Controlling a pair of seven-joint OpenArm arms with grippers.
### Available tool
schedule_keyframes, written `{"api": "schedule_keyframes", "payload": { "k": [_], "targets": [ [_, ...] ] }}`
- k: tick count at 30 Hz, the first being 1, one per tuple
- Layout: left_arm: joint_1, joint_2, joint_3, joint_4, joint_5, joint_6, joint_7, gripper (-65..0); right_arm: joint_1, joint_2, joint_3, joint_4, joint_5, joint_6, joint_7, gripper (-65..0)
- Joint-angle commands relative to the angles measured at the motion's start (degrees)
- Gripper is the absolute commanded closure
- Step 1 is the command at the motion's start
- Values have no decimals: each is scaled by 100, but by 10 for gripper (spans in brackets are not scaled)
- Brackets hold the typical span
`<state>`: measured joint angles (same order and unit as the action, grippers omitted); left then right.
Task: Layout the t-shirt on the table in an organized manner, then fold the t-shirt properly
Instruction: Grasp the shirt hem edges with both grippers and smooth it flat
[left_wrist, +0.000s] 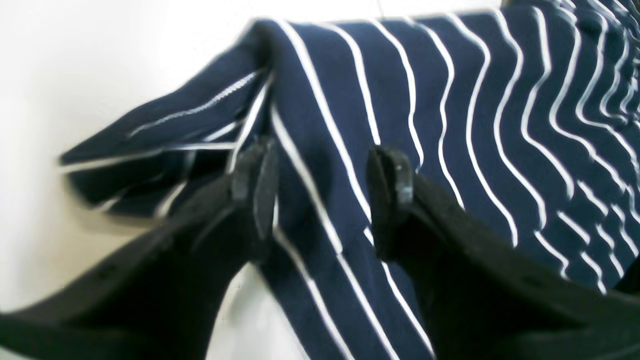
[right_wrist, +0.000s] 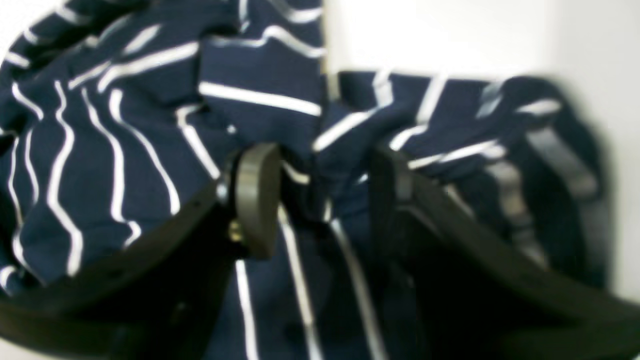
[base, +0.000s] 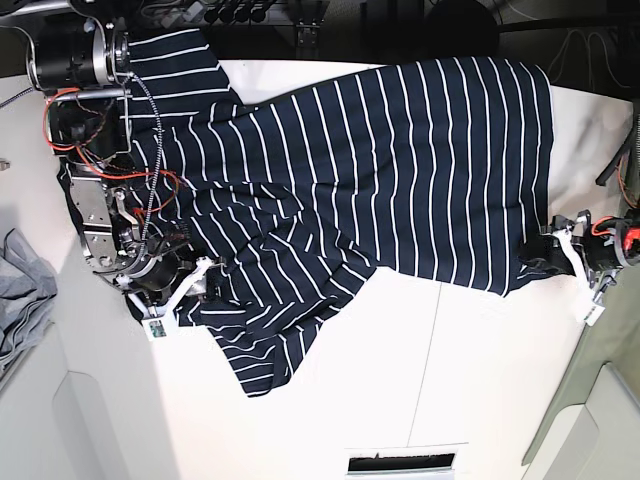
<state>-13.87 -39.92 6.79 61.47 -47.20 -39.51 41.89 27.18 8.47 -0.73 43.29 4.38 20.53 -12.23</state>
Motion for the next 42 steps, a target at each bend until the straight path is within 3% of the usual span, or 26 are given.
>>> {"api": "schedule_keyframes", "payload": {
  "k": [1, 4, 8, 9, 11, 14, 18, 23, 27, 29, 31, 36, 38, 42],
  "targets": [
    [-118, -48, -46, 13, 94, -49, -188, -316, 186, 0, 22, -33, 28, 26, 114, -173],
    [-120, 168, -46, -131, 726, 146, -680, -285, 181, 7, 24, -103, -15, 131, 138, 0],
    [-120, 275, -46, -166, 1462, 721, -1104, -5, 184, 79, 24, 57, -413, 129, 245, 0],
    [-122, 273, -48, -166, 1585, 835, -1095, 0, 184, 116, 24, 125, -466, 127, 240, 0],
    [-120, 192, -48, -166, 1753, 1073, -1038, 0, 186, 229, 24, 243, -461, 127, 236, 0],
    [-118, -87, -48, -164, 1657, 1091, -717, 0, 184, 474, 24, 393, -455, 125, 221, 0],
    [-44, -398, -46, -105, 662, 11, -131, 0, 164, 844, 26, 452, -382, 125, 168, 0],
    [-42, -529, -48, -83, 0, -20, -184, 0, 153, 1196, 140, 452, 37, 129, 50, 0],
    [-39, -468, -48, -85, 111, -13, -863, -215, 149, 1231, 358, 452, 557, 367, -264, 0],
    [-44, -380, -48, -85, 597, 155, -1565, -278, 149, 1231, 369, 452, 859, 459, -400, 0],
    [-59, -190, -48, -85, 1314, 557, -2059, -287, 149, 1228, 369, 452, 1016, 562, -461, 0],
    [-59, 380, -46, -205, 2334, 1244, -2428, -286, 96, 1226, 367, 452, 1021, 739, -476, 0],
    [-74, 544, -46, -391, 2559, 1429, -2605, -286, 66, 1213, 367, 452, 1019, 789, -485, 0],
    [-153, 804, -46, -872, 2568, 1449, -2870, -286, -4, 1154, 367, 450, 1019, 844, -605, 0]
  ]
}}
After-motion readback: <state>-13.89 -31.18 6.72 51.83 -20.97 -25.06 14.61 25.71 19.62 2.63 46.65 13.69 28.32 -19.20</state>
